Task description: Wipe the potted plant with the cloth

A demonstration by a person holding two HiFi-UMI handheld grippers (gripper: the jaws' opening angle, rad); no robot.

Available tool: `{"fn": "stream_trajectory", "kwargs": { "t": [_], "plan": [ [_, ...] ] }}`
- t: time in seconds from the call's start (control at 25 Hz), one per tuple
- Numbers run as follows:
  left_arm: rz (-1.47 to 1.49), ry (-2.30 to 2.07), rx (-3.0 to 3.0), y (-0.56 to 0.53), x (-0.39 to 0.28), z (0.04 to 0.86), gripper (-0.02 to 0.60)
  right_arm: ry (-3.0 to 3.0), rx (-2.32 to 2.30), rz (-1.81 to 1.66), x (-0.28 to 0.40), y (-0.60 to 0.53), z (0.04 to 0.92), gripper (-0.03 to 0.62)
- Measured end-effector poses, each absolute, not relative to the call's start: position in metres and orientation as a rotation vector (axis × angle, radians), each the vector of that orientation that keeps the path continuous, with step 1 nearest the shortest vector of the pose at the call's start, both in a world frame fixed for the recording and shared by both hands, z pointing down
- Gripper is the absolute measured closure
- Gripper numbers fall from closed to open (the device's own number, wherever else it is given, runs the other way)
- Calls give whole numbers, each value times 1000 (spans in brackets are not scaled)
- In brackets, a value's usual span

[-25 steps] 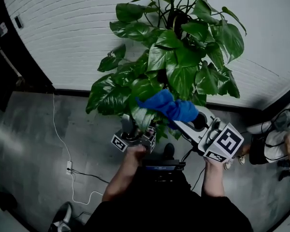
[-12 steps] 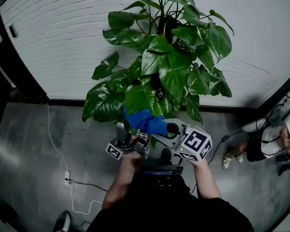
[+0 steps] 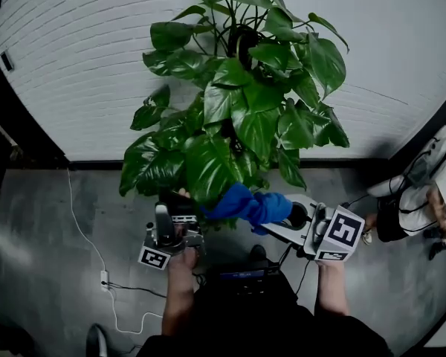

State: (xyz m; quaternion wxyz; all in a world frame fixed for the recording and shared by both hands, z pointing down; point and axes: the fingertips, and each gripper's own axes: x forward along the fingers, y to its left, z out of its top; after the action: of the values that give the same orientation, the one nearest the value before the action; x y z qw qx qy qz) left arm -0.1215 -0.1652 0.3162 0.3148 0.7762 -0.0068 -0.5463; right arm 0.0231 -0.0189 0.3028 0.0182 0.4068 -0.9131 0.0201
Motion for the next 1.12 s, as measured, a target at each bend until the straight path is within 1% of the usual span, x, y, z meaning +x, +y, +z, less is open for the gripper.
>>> {"fn": "stream_trajectory", "kwargs": {
  "t": [0.12, 0.2, 0.24, 0.28, 0.32, 0.44, 0.52, 0.68, 0.76, 0.88, 1.0, 1.12],
  "plan": [
    [-1418, -208, 2214, -158, -150, 296, 188, -2945, 1257, 7, 43, -23, 286, 474],
    [-1375, -248, 2294, -142, -150, 268, 196, -3025, 1221, 10, 56, -28, 274, 474],
    [-1341, -197, 2313, -131, -135, 249, 207, -3060, 1224, 17, 67, -27, 265, 474],
    [-1302, -110, 2309, -122, -111, 232, 207, -3088, 1249, 26, 82, -24, 256, 474],
    [-1259, -9, 2280, -113, -82, 217, 222, -3108, 1298, 34, 100, -20, 247, 474],
    [-1104, 183, 2181, -96, 4, 206, 232, -3116, 1518, 35, 165, -7, 231, 474],
    [-1011, 132, 2170, -94, 38, 218, 232, -3112, 1606, 43, 197, -8, 230, 474],
    [-917, -94, 2164, -109, 72, 246, 230, -3052, 1684, 11, 238, -12, 230, 474],
    [-905, -180, 2177, -118, 84, 254, 229, -3026, 1663, -32, 248, -16, 228, 474],
    [-967, -232, 2198, -130, 95, 252, 222, -2988, 1548, -98, 247, -28, 227, 474],
    [-1013, -231, 2225, -139, 107, 247, 222, -2942, 1398, -161, 228, -45, 226, 474],
    [-1022, -213, 2182, -147, 113, 255, 222, -2859, 1288, -152, 201, -69, 234, 474]
  ]
}}
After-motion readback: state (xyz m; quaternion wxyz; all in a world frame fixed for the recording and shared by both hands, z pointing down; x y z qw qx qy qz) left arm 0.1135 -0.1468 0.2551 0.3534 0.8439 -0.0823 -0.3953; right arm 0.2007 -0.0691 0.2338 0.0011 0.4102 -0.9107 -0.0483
